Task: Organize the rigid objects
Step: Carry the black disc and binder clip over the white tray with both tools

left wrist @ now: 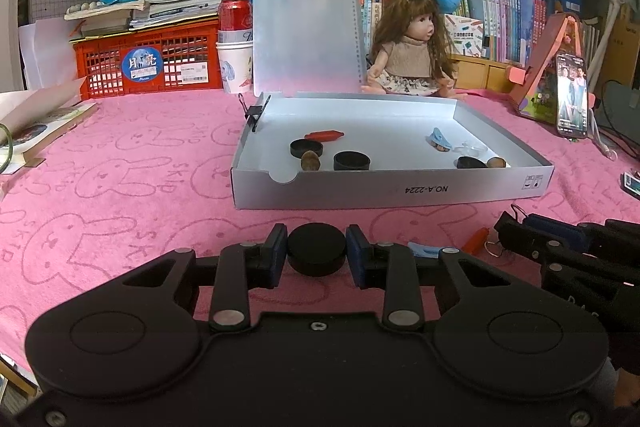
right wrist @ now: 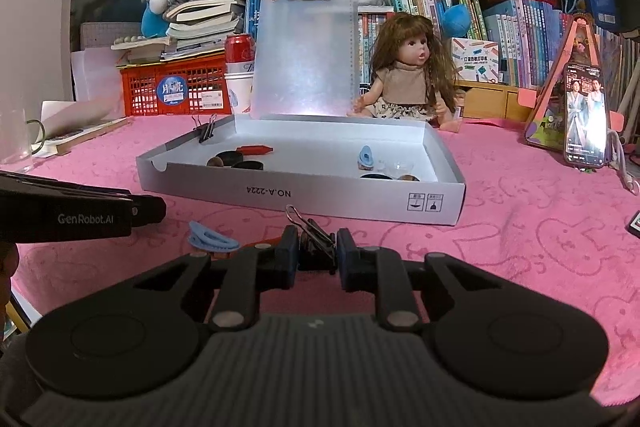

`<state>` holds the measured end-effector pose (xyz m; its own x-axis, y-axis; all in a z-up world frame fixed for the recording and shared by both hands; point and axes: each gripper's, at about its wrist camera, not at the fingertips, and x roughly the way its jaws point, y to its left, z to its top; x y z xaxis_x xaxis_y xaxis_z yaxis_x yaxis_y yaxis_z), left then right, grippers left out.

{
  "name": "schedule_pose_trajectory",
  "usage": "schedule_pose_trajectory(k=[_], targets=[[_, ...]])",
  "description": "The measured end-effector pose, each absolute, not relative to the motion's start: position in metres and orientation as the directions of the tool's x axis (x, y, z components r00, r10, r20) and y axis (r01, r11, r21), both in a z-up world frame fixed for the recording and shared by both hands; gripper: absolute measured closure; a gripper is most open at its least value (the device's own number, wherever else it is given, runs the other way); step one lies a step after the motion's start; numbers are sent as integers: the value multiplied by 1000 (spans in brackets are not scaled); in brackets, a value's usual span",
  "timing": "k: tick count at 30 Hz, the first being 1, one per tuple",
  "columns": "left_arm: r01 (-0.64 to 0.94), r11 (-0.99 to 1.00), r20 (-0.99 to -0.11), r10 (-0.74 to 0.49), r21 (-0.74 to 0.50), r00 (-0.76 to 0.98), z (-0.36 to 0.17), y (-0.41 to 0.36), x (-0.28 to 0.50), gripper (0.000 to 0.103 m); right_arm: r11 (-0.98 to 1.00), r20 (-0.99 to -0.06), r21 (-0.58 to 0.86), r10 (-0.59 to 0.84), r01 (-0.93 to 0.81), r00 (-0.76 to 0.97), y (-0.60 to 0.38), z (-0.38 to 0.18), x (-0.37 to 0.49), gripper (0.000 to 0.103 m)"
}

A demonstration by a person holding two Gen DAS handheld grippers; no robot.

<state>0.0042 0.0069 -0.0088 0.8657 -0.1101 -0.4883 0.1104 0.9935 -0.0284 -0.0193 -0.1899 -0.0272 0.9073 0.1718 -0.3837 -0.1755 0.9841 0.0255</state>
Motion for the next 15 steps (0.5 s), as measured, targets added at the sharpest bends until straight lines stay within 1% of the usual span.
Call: schedule_pose_trajectory(k=[15], targets=[[113,993,-485,-116,-35,867,-3,4,5,73,988,-375,28,149,-150,915,-194,-22,-19,79]])
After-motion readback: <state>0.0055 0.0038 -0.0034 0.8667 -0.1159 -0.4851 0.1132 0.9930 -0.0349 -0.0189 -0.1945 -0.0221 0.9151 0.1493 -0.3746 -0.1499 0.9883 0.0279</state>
